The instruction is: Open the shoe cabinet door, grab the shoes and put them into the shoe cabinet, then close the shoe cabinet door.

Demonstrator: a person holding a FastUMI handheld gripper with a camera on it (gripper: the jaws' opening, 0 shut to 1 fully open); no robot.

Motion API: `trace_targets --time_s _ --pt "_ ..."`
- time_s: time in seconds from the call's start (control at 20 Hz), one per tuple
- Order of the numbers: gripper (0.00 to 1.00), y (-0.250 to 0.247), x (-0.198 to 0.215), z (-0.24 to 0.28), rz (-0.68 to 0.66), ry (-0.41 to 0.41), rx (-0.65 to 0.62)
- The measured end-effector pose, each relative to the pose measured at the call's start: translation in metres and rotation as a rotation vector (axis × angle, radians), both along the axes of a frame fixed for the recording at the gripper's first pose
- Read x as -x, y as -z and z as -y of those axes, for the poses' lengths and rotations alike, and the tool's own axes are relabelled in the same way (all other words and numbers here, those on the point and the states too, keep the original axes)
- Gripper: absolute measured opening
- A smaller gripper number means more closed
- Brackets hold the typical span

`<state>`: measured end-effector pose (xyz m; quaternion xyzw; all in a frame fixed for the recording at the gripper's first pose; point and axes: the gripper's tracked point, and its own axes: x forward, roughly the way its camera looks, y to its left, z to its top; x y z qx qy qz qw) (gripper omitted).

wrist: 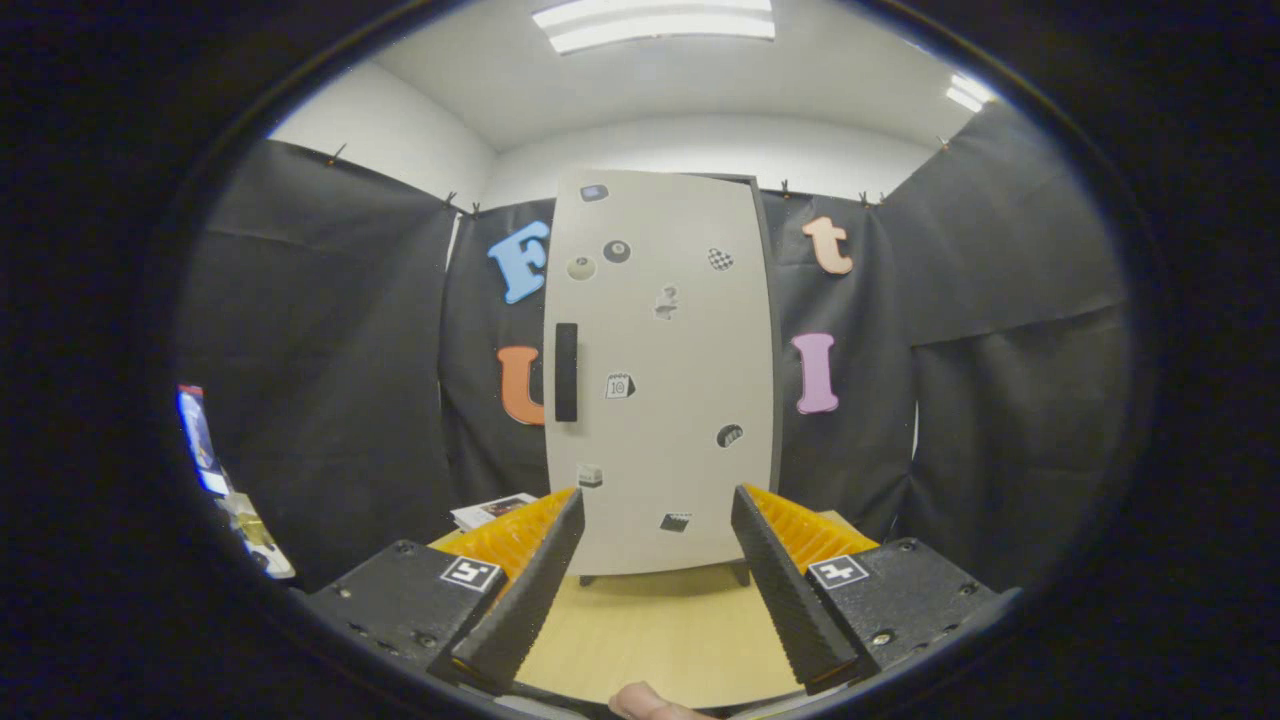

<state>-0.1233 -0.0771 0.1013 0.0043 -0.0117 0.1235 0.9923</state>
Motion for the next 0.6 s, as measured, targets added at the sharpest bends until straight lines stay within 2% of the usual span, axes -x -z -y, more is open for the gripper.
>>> trace_targets --time_s 0.3,0.45,0.6 --pt "0.97 -0.005 0.017 -0.001 0.021 -0.028 0.003" --pt "0.97 -0.013 0.024 0.009 0.068 0.007 0.013" --pt "0.97 -0.014 0.032 0.007 0.081 -0.013 0.014"
